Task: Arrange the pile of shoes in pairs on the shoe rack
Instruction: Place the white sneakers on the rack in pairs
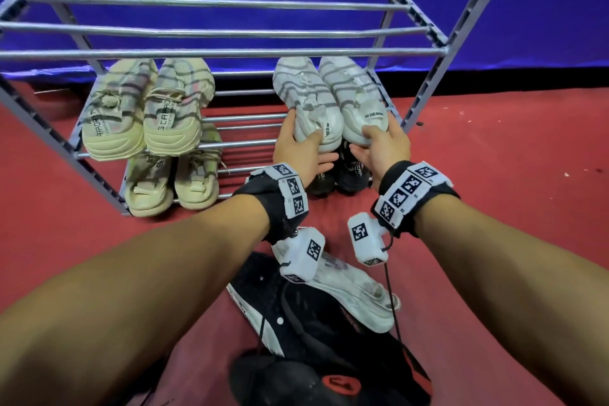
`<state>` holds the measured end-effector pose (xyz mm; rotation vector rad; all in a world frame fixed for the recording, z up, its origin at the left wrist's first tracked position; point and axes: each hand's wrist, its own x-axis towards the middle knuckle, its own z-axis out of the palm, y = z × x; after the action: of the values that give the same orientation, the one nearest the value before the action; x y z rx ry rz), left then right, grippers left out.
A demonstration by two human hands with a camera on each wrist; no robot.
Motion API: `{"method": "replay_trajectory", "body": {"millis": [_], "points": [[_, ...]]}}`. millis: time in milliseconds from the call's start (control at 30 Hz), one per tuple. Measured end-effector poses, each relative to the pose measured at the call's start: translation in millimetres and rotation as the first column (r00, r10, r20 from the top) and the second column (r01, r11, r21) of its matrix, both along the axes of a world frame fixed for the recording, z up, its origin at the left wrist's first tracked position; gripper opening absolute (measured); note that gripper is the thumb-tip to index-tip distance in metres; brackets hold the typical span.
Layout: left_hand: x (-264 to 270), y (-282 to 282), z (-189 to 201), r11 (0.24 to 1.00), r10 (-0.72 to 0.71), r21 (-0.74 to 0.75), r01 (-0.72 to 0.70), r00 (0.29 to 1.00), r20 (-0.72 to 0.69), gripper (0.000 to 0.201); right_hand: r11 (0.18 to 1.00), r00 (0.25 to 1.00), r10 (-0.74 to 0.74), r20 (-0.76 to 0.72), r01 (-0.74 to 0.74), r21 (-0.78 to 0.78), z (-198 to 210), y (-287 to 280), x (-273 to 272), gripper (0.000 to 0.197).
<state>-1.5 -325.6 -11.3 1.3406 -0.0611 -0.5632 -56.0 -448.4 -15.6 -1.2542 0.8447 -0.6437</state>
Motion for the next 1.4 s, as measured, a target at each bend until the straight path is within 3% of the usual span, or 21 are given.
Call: {"method": "replay_trajectory", "body": {"millis": [133,267,467,600,733,933,1100,1200,1333,1400], "points": [[-3,-7,0,1.000,-0.003,-0.012,0.004,1.000,0.018,0.066,1.000,0.999,0.020,-0.025,-0.019,0.008,1,-11,-1,0.044],[1,-13,1,0.998,-0.059,-0.015,0.059,0.998,0.023,0.067,0.995,0.999,-0.021,-0.044,0.017,-0.095,-3,-14,-3,0.056],[-3,-18,-1,0.994,-0.106,0.000,0.106,0.994,0.016,0.064,0.990,0.999,-0.007,-0.034,0.002,-0.140,-9,-18,-9,0.045],[-8,-23,-1,0.994,-0.105,0.004,0.105,0.994,0.021,0.065,0.967,0.995,-0.023,-0.099,-0.003,-0.254,-12,-17,-9,0.066],[-8,-26,-1,0.997,-0.076,0.019,0.075,0.997,0.027,0.063,0.962,0.992,-0.022,-0.123,-0.013,-0.273,-9,-17,-7,0.064],[-5,-13,-3,0.983,-0.156,0.108,0.149,0.986,0.062,0.066,0.939,0.966,-0.005,-0.260,-0.085,-0.333,-9,-7,-22,0.078],[-2,-6,-7,0.982,-0.114,0.162,0.097,0.988,0.104,0.063,0.913,0.945,-0.013,-0.327,-0.122,-0.390,-12,-3,-22,0.092],[-1,-4,-7,0.980,-0.088,0.188,0.063,0.988,0.130,0.061,0.901,0.945,-0.044,-0.323,-0.102,-0.421,-8,5,-23,0.089],[-4,6,-5,0.955,-0.165,0.276,0.112,0.970,0.176,0.063,0.833,0.901,-0.200,-0.385,-0.051,-0.552,-5,31,-24,0.071],[-5,15,-6,0.930,-0.199,0.352,0.104,0.948,0.247,0.063,0.807,0.900,-0.198,-0.388,-0.074,-0.585,-2,47,-24,0.063]]}}
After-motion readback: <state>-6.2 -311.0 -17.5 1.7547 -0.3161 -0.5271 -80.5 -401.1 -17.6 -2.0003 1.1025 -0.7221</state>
